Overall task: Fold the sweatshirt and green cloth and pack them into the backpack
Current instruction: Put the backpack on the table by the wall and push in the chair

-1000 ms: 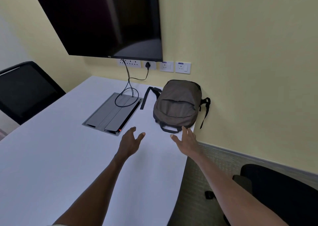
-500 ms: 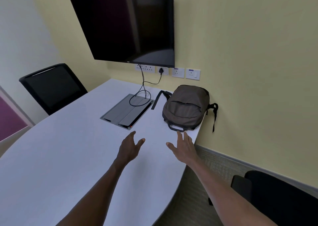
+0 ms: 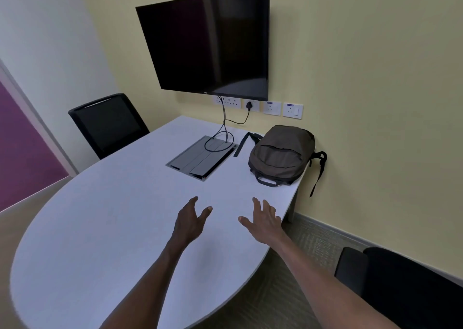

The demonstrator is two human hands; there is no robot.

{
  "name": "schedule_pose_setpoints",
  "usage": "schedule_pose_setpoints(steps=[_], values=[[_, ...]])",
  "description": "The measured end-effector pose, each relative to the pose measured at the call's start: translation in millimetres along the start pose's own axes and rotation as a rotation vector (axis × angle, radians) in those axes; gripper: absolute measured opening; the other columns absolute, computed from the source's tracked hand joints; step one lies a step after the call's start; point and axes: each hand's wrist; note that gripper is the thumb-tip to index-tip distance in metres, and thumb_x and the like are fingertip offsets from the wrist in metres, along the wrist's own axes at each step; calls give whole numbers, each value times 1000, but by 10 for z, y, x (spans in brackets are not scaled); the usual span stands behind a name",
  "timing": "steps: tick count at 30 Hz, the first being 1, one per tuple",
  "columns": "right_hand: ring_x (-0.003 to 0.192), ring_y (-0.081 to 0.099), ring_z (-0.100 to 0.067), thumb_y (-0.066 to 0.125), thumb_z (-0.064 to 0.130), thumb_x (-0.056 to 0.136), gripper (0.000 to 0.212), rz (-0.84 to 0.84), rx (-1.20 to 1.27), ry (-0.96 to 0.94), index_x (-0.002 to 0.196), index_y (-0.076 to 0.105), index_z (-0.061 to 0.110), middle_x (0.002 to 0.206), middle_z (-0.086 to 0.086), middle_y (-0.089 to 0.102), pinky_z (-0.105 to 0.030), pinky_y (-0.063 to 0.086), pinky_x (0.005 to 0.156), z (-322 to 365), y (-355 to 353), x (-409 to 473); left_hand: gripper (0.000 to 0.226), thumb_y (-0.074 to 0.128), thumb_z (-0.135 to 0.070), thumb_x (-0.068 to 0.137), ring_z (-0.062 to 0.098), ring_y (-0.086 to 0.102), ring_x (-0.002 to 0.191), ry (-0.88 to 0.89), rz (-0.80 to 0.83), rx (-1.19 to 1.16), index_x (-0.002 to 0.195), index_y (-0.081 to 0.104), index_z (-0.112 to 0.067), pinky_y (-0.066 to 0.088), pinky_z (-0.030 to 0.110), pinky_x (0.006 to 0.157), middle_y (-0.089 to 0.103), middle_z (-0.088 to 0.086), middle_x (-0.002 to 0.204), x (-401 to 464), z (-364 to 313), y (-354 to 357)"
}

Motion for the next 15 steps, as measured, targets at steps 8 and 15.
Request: schedule_pose_setpoints(steps=[8, 15], values=[[148, 12, -37, 41, 61, 98, 80, -24, 4, 15, 157, 5, 20, 162, -17, 8, -60, 20, 114, 353, 166, -575, 73, 57, -49, 96, 25, 34, 145, 10, 4, -55, 152, 34, -8, 30, 38, 116, 37, 9, 157, -492, 294, -446], [149, 8, -36, 40, 62, 97, 81, -39, 80, 97, 157, 5, 21, 163, -14, 6, -61, 17, 114, 683, 462, -1292, 72, 58, -47, 96, 26, 34, 145, 15, 62, -70, 151, 34, -8, 29, 38, 117, 38, 9, 157, -1038, 646, -755]])
Point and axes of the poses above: each hand's wrist, its own x-axis towards the middle knuckle, its own y-axis out of the palm, z = x × y
